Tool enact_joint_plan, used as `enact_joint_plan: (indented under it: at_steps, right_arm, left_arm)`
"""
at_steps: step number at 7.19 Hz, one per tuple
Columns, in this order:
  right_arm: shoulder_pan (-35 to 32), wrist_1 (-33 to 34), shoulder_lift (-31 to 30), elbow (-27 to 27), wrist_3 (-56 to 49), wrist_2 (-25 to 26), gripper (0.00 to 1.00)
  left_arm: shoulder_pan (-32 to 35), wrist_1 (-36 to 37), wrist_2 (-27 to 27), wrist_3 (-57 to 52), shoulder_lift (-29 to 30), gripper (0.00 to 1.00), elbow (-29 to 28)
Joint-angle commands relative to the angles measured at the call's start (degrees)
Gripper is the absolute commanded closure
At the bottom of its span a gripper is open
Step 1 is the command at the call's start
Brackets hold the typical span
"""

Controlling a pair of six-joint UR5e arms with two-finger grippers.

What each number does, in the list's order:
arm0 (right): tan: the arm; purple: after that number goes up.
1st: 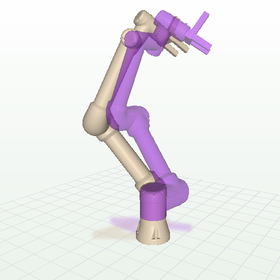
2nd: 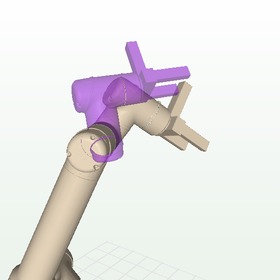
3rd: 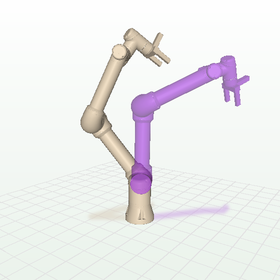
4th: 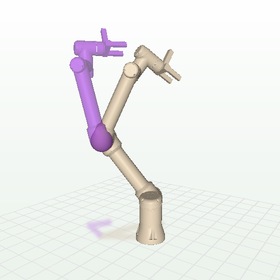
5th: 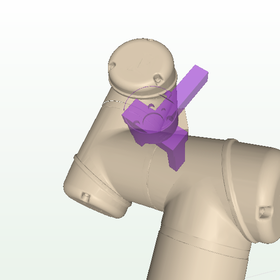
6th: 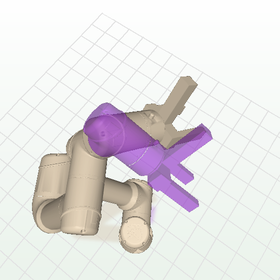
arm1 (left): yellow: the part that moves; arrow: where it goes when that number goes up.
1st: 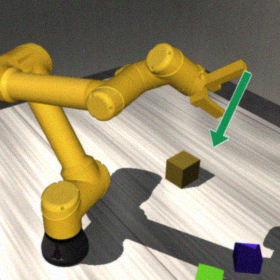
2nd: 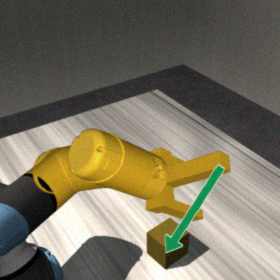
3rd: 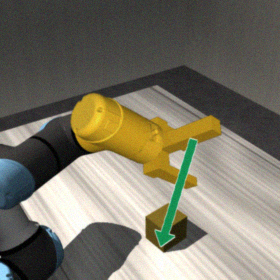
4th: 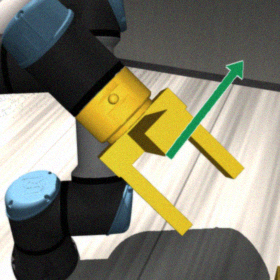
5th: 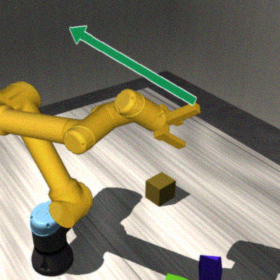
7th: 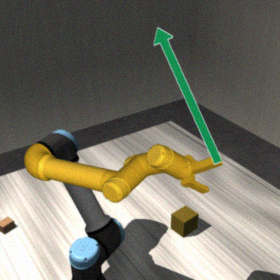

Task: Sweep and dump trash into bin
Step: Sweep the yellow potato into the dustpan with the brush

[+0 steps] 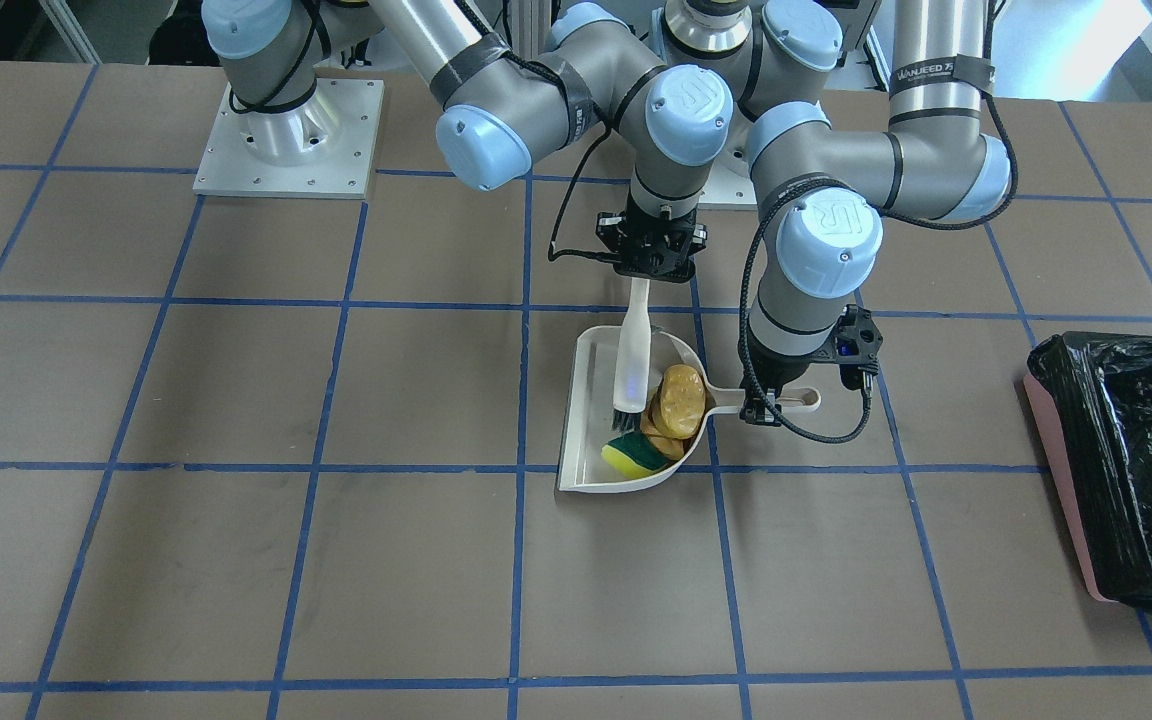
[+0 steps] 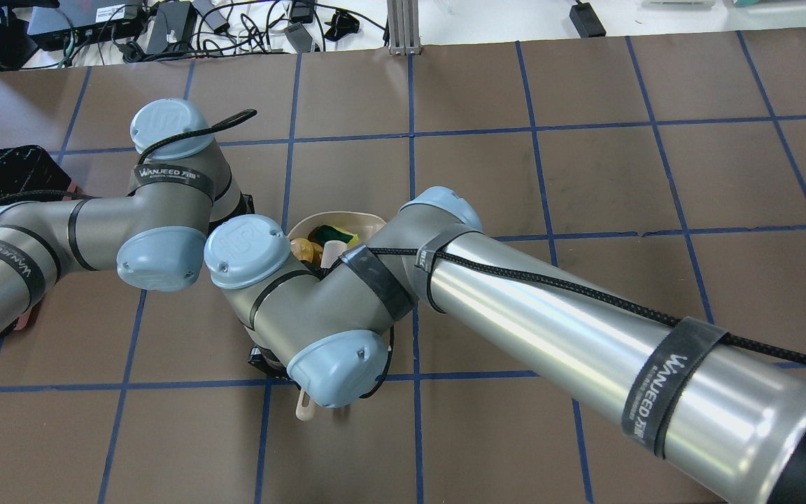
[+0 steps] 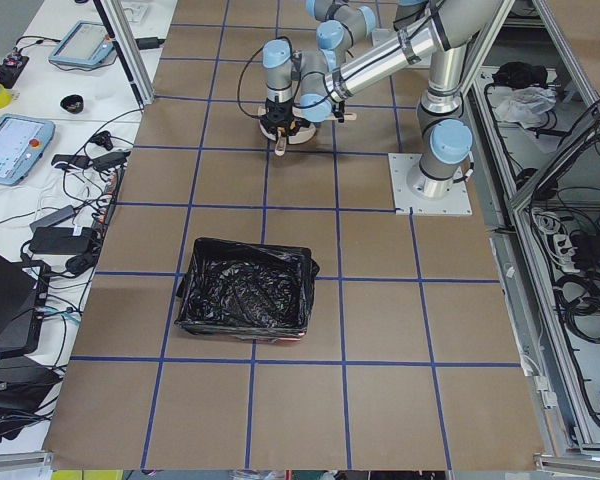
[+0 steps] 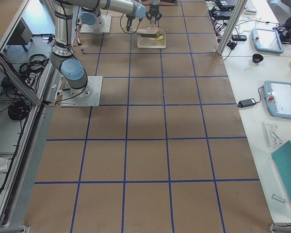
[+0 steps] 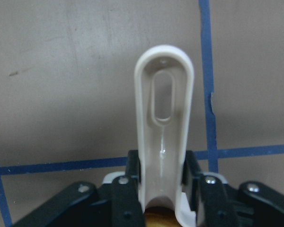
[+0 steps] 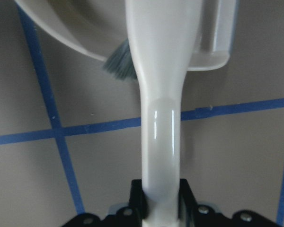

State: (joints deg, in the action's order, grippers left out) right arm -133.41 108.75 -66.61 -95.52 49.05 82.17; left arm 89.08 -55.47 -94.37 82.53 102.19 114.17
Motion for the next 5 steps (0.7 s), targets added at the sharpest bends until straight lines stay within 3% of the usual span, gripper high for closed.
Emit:
enact_joint_plan:
  at_steps: [1, 5]
  right_arm:
    - [0.2, -5.6, -2.7, -0.1, -2.6, 2.7, 1.0]
    - [0.2, -8.6, -4.8, 0.1, -3.9, 4.9, 1.0]
  left_arm:
    - [-1.5, -0.5, 1.8, -2.3, -0.3, 1.0, 0.0]
    - [-4.2, -3.2, 3.9, -5.9, -0.9, 1.0, -1.4]
